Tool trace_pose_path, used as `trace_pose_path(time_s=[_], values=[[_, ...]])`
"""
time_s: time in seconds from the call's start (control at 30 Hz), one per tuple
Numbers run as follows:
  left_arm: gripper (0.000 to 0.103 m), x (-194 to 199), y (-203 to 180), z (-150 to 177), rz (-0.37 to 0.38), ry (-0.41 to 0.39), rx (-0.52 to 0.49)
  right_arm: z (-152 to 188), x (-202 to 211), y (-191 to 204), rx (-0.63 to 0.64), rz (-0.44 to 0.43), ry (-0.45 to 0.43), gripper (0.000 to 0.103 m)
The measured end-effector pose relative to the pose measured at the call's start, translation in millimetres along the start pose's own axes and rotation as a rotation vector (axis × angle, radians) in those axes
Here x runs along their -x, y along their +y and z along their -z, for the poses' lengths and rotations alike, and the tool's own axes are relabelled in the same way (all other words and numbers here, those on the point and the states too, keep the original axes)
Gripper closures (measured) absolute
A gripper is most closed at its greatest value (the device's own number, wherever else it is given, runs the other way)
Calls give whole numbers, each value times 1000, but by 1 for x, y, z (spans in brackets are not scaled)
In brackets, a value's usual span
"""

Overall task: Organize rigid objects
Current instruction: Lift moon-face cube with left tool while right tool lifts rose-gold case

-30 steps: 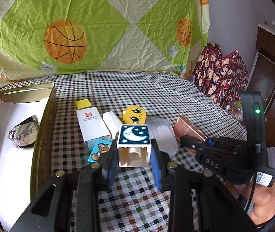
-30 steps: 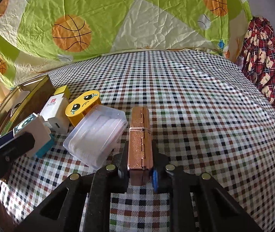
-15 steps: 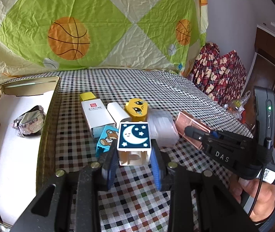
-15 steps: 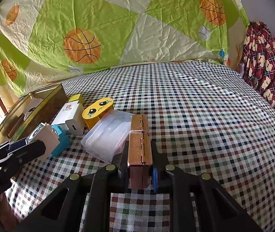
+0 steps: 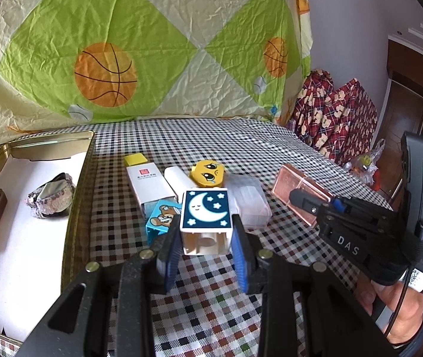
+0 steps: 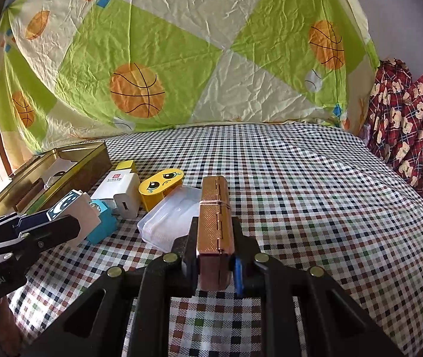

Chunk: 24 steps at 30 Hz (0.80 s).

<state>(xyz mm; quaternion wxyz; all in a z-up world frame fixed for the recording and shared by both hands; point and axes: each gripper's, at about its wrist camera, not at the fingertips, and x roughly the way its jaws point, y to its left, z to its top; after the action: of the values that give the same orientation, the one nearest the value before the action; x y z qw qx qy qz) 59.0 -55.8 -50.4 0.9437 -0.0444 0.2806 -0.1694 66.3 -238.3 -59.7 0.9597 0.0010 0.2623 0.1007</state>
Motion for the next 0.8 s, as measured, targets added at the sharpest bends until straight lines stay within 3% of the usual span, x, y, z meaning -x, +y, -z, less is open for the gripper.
trace_pose_path(time_s=[0.8], values=[[73,17,-2,3,-22,-101,-4,8,22,8,46,-16,-141,84]])
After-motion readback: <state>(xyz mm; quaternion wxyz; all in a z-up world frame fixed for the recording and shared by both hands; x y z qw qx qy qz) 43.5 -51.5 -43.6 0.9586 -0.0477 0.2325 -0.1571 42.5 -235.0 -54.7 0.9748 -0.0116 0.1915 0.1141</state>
